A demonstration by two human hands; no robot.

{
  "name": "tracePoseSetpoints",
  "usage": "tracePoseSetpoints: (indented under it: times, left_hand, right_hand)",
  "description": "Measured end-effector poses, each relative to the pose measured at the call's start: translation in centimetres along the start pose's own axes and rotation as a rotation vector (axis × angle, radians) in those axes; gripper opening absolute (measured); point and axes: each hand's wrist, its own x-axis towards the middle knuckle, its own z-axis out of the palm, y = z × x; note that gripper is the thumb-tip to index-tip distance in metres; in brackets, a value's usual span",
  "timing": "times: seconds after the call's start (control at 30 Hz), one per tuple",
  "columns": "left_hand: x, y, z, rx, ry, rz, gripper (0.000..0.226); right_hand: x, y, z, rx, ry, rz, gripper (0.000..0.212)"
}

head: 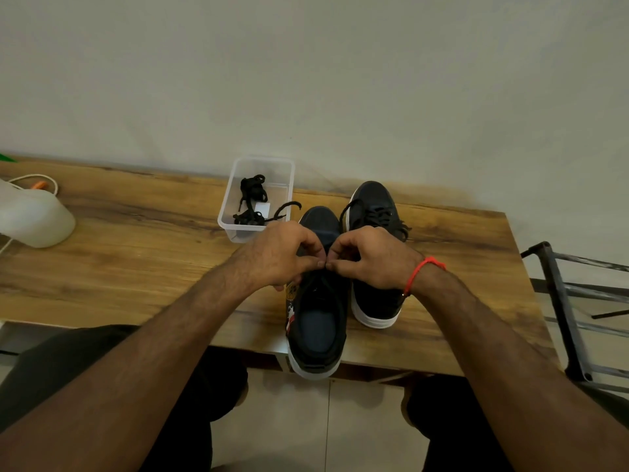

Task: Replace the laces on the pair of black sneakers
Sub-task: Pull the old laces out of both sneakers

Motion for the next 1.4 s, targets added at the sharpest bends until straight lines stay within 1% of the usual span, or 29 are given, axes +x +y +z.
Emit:
tracePoseSetpoints:
  times: [0.17,0.27,0.4,0.53,0.67,0.87,0.97,1.1,1.17,1.23,1.3,1.4]
  left_hand:
    - [0.4,0.0,-0.3,-0.001,-0.059,-0.040,0.004]
    - [0.4,0.3,-0.3,-0.041,-0.073,-0.085,0.001]
    - [0.4,0.5,-0.1,-0.099,-0.069,-0.148,0.004]
    - [0.0,1.1,0.1,-0.150,-0.093,-0.203,0.008]
    - [-0.4,1.7,0.4,-0.249,-0.070,-0.280,0.014]
    - [-0.6,2.2,1.1,-0.254,-0.009,-0.311,0.019]
    - [-0.5,2.2,1.1,-0.241,0.003,-0.304,0.020]
    - [-0.4,1.3,0.8,-0.213,0.011,-0.210,0.009]
    - [-0.4,0.9,0.6,-0.212,0.011,-0.142,0.013]
    - [-0.3,0.9,0.4,-0.163,0.023,-0.077,0.018]
    - [-0.3,1.0,0.3,-0.063,0.048,-0.033,0.011]
    - [-0.1,1.0,0.5,0.000,0.080,-0.023,0.003]
  right_hand:
    - [0.1,0.0,0.1,-0.005,-0.008,0.000,0.010]
    - [0.2,0.1,0.3,-0.006,-0.016,0.004,0.007]
    - [0.3,0.2,0.6,-0.023,-0.008,-0.022,0.004]
    - [0.3,0.1,0.6,-0.107,-0.021,-0.048,0.005]
    - [0.0,-0.1,0.6,-0.166,0.019,-0.090,0.006]
    - [-0.2,0.4,0.4,-0.097,0.069,-0.156,0.005]
    - [0.0,0.6,0.4,-0.061,0.069,-0.162,0.004]
    - [0.2,0.9,0.4,-0.035,0.071,-0.114,0.004]
    - [0.2,1.0,0.4,-0.036,0.079,-0.103,0.007]
    - [0.3,1.0,0.4,-0.046,0.070,-0.095,0.014]
    - [0.4,1.0,0.4,-0.063,0.046,-0.086,0.023]
    - [0.4,1.1,0.3,-0.061,0.036,-0.082,0.021]
